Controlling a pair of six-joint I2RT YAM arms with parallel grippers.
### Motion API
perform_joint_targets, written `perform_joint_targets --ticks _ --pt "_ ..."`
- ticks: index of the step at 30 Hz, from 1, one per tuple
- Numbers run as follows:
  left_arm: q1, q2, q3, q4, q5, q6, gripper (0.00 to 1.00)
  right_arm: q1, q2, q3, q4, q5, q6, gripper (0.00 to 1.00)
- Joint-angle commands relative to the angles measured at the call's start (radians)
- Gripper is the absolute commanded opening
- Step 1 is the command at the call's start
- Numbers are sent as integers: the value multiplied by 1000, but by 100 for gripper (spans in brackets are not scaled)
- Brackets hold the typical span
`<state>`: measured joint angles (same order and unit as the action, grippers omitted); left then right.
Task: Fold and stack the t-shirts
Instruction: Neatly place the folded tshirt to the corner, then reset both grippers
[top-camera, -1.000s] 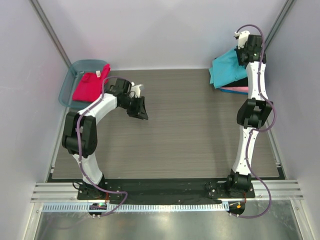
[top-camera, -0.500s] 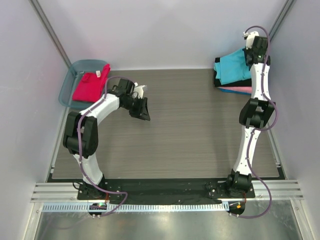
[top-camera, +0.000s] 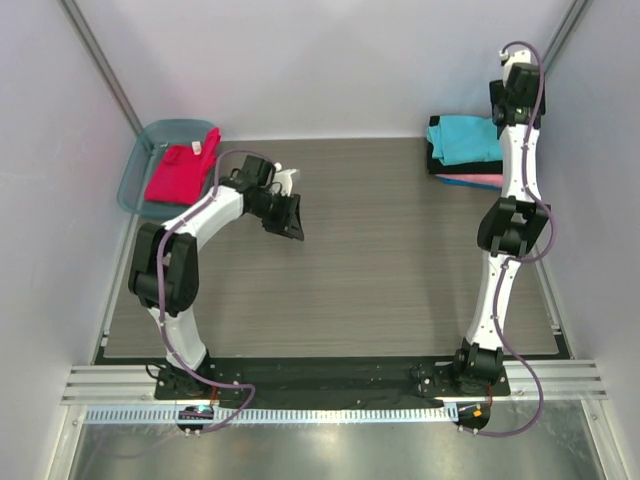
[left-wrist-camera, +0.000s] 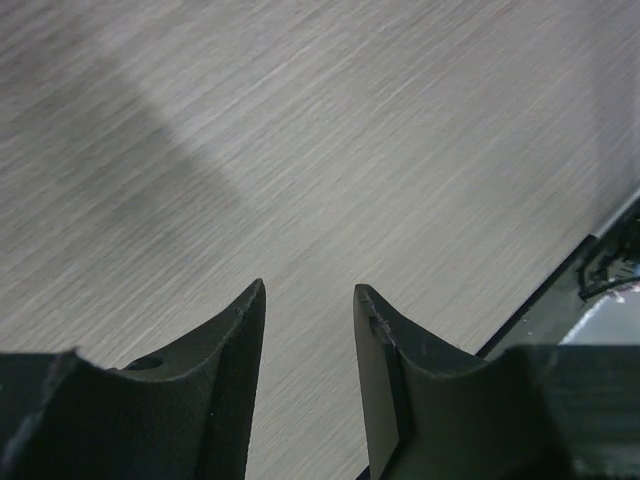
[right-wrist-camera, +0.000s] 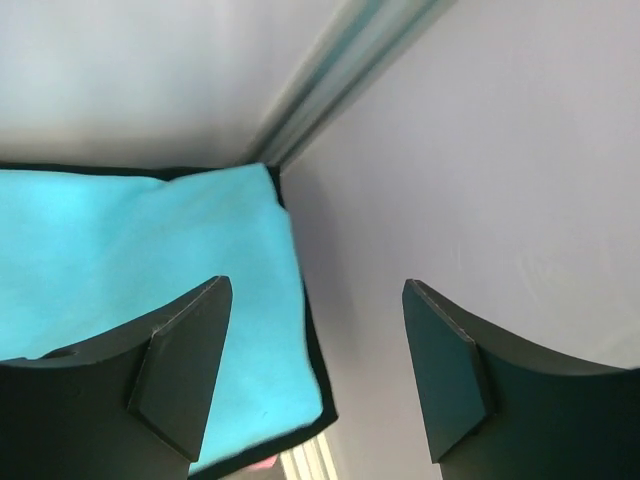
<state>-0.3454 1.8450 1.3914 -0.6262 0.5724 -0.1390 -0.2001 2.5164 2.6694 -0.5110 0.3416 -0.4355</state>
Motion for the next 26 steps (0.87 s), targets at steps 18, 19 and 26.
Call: perform_joint_targets --ticks 18,19,26 --pt "42 145 597 -188 -330 87 94 367 -518 -839 151 -485 638 100" --pt "40 148 598 -188 -351 90 97 375 -518 -841 149 -442 644 100" --pt "16 191 644 -231 -465 248 100 386 -498 -856 114 -424 644 100"
